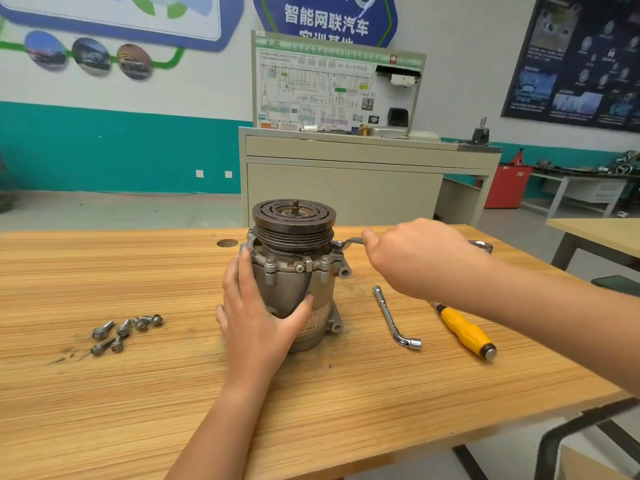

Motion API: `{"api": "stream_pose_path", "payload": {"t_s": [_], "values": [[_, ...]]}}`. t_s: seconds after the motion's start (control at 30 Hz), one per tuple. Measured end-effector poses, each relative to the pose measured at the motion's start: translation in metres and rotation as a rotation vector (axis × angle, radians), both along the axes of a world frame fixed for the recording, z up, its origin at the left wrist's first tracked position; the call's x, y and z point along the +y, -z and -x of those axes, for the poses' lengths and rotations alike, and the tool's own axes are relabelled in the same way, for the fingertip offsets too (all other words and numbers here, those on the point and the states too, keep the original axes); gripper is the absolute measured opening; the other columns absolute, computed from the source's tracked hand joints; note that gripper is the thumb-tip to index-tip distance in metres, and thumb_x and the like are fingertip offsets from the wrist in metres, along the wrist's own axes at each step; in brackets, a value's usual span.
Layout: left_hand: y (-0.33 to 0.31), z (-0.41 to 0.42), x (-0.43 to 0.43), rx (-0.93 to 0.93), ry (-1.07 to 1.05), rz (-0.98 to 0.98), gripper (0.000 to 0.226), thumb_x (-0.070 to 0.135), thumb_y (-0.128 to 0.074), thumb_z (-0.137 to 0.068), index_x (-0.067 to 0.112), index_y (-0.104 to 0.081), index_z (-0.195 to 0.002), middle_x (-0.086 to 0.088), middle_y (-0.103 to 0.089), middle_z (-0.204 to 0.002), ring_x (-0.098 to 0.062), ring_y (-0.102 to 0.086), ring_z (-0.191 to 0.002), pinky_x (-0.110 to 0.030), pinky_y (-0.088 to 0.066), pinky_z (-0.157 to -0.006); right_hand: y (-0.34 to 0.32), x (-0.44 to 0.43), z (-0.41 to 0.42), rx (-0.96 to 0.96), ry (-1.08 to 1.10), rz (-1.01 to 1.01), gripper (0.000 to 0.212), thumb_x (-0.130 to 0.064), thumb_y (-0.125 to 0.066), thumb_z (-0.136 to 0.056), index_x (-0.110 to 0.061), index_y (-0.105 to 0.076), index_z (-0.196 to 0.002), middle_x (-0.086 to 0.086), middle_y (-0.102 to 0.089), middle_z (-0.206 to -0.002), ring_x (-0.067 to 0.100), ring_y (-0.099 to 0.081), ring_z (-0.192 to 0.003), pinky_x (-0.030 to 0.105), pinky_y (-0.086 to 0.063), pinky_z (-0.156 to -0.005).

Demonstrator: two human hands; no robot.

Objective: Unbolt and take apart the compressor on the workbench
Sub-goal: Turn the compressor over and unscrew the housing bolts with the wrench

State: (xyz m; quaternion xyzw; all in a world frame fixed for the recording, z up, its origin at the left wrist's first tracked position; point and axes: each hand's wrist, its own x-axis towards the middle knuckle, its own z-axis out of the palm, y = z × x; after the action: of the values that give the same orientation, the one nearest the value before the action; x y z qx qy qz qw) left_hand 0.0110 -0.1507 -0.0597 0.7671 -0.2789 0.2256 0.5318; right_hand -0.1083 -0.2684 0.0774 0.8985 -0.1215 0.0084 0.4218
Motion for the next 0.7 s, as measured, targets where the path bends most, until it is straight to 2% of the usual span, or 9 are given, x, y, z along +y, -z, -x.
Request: {"api": "stream_pose_path", "payload": {"t_s": [0.13, 0.23, 0.33, 0.37, 0.43, 0.47, 0.5, 0.57, 0.7], "values": [[0.000, 0.001, 0.000, 0.005, 0.002, -0.007, 0.107, 0.043, -0.077, -0.066, 0.021, -0.015, -0.150, -0.004, -0.025, -0.150, -0.020, -0.028, -0.137, -0.060, -0.026, -0.106, 0.003, -0.024, -0.004, -0.079, -0.030, -0.056, 0.041, -0.013, -0.033, -0.096, -0.016, -0.032, -0.136, -0.003, -0.037, -0.054, 0.011, -0.035, -0.044, 0.022, -0.022, -0.036], [-0.001, 0.001, 0.001, 0.006, 0.001, -0.010, 0.107, 0.042, -0.079, -0.066, 0.021, -0.015, -0.150, -0.004, -0.025, -0.151, -0.021, -0.027, -0.137, -0.061, -0.026, -0.106, 0.002, -0.040, -0.007, -0.133, -0.089, -0.068, 0.053, -0.009, -0.032, -0.094, -0.024, -0.022, -0.144, -0.004, -0.037, -0.052, 0.011, -0.035, -0.043, 0.023, -0.023, -0.037], [-0.001, 0.002, 0.000, 0.009, 0.002, -0.008, 0.107, 0.041, -0.079, -0.066, 0.021, -0.015, -0.150, -0.004, -0.024, -0.152, -0.019, -0.024, -0.138, -0.057, -0.024, -0.107, 0.001, -0.056, -0.019, -0.164, -0.074, -0.059, 0.056, -0.002, -0.039, -0.092, -0.026, -0.026, -0.141, -0.005, -0.038, -0.053, 0.012, -0.037, -0.044, 0.024, -0.027, -0.039], [-0.001, 0.002, 0.000, 0.006, 0.006, -0.007, 0.107, 0.041, -0.079, -0.066, 0.020, -0.015, -0.150, -0.004, -0.024, -0.152, -0.019, -0.024, -0.138, -0.056, -0.024, -0.107, 0.004, -0.061, -0.026, -0.175, -0.064, -0.081, 0.052, -0.001, -0.041, -0.091, -0.023, -0.031, -0.138, -0.005, -0.041, -0.056, 0.014, -0.041, -0.047, 0.026, -0.035, -0.046], [-0.001, 0.001, 0.000, -0.007, 0.005, -0.007, 0.108, 0.040, -0.079, -0.066, 0.020, -0.015, -0.150, -0.005, -0.025, -0.151, -0.020, -0.026, -0.137, -0.056, -0.024, -0.107, 0.013, -0.070, -0.043, -0.210, -0.091, -0.147, 0.039, -0.001, -0.043, -0.091, -0.017, -0.042, -0.127, -0.003, -0.057, -0.074, 0.021, -0.059, -0.072, 0.036, -0.045, -0.082], [0.000, 0.000, 0.001, -0.012, 0.001, -0.011, 0.108, 0.040, -0.080, -0.065, 0.020, -0.016, -0.150, -0.005, -0.026, -0.151, -0.021, -0.028, -0.137, -0.056, -0.025, -0.106, 0.021, -0.073, -0.054, -0.244, -0.121, -0.186, 0.035, -0.001, -0.042, -0.092, -0.015, -0.045, -0.124, 0.000, -0.064, -0.092, 0.022, -0.061, -0.090, 0.041, -0.036, -0.100], [0.001, 0.000, 0.001, -0.015, -0.003, -0.015, 0.108, 0.039, -0.080, -0.065, 0.020, -0.016, -0.149, -0.005, -0.026, -0.150, -0.022, -0.029, -0.136, -0.056, -0.026, -0.106, 0.030, -0.076, -0.064, -0.285, -0.160, -0.219, 0.034, -0.001, -0.039, -0.092, -0.012, -0.047, -0.123, 0.004, -0.065, -0.108, 0.021, -0.059, -0.104, 0.042, -0.024, -0.109], [0.001, 0.000, 0.001, -0.017, -0.004, -0.012, 0.108, 0.039, -0.081, -0.064, 0.020, -0.017, -0.149, -0.005, -0.028, -0.149, -0.023, -0.033, -0.134, -0.057, -0.028, -0.105, 0.041, -0.080, -0.083, -0.380, -0.271, -0.287, 0.034, 0.002, -0.038, -0.092, -0.007, -0.053, -0.121, 0.009, -0.062, -0.119, 0.020, -0.056, -0.112, 0.038, -0.015, -0.112], [-0.001, 0.001, 0.001, -0.005, 0.000, -0.017, 0.108, 0.040, -0.080, -0.064, 0.020, -0.017, -0.149, -0.005, -0.027, -0.149, -0.023, -0.033, -0.134, -0.060, -0.027, -0.105, 0.037, -0.079, -0.086, -0.462, -0.391, -0.365, 0.031, 0.006, -0.045, -0.088, -0.002, -0.062, -0.113, 0.014, -0.066, -0.110, 0.025, -0.062, -0.104, 0.040, -0.026, -0.108]]}}
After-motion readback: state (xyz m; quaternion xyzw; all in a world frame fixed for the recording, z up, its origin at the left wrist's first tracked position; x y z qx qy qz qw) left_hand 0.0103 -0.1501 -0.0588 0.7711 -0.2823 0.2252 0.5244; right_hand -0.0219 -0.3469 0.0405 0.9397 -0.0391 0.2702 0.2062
